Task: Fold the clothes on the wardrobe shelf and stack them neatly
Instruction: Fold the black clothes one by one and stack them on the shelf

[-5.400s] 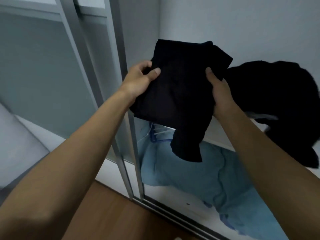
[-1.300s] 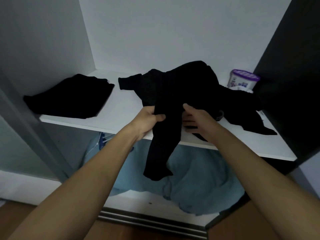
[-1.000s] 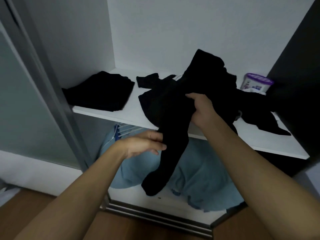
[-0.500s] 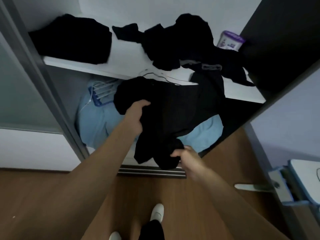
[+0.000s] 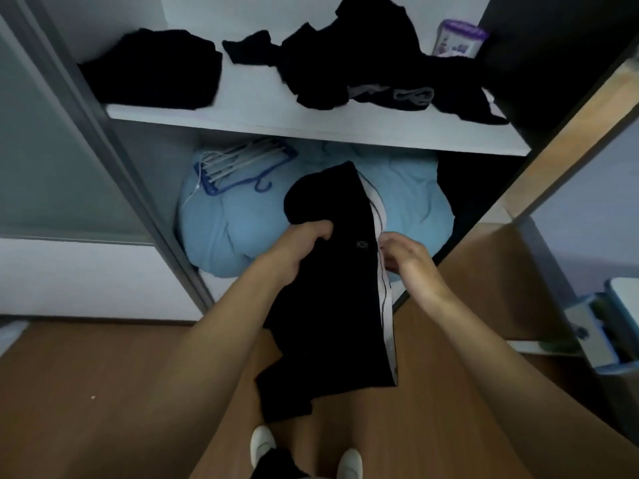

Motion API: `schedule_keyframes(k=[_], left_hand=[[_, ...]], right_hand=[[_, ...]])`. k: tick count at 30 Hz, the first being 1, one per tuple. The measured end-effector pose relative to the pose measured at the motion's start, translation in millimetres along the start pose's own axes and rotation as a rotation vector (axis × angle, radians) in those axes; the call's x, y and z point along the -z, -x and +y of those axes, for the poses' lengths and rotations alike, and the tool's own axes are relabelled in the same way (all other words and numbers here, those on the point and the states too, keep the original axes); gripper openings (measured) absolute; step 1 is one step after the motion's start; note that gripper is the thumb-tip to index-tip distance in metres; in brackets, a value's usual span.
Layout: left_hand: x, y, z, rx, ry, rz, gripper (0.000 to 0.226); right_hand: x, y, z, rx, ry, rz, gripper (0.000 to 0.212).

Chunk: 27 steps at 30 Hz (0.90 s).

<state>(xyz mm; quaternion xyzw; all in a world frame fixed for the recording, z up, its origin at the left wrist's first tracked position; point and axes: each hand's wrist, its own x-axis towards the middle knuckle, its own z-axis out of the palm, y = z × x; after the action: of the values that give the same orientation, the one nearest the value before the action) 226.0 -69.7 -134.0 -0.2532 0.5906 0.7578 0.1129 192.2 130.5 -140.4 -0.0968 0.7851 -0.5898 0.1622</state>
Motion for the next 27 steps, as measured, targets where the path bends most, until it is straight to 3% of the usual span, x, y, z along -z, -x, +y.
schedule_keyframes(k=[3,6,10,13,16,18,20,22,25,27], left_hand=[[-17,-2,-25,-0.002,0.108,0.124,0.009],[-31,0,-54,-0.006,0.187,0.209,0.024],[-47,9,-86,-0.03,0.148,0.177,0.03],[-40,22,-96,0.001,0.128,0.179,0.038],[-14,33,-105,0.08,0.003,0.211,0.063],[-1,38,-111,0.123,-0.156,0.302,0.072],[8,39,-109,0.026,-0.307,0.388,0.083],[9,42,-97,-0.192,-0.477,0.234,0.092],[-1,42,-79,-0.494,-0.988,-0.194,0.099],[-11,37,-73,-0.61,-1.287,-0.312,0.094]], right_hand=[[4,28,20,0.073,-0.047,0.024,0.035],[8,47,48,0.006,-0.016,-0.007,0.028],[1,58,71,0.019,0.249,-0.063,0.059],[9,61,76,0.105,0.273,-0.023,0.045],[27,57,70,0.169,0.316,-0.027,0.039],[36,53,63,0.223,0.422,-0.122,0.035],[38,52,56,0.281,0.639,-0.266,0.035],[33,54,49,0.317,0.851,-0.35,0.036],[26,58,35,0.283,0.948,-0.393,0.037],[25,61,26,0.273,0.984,-0.444,0.032]])
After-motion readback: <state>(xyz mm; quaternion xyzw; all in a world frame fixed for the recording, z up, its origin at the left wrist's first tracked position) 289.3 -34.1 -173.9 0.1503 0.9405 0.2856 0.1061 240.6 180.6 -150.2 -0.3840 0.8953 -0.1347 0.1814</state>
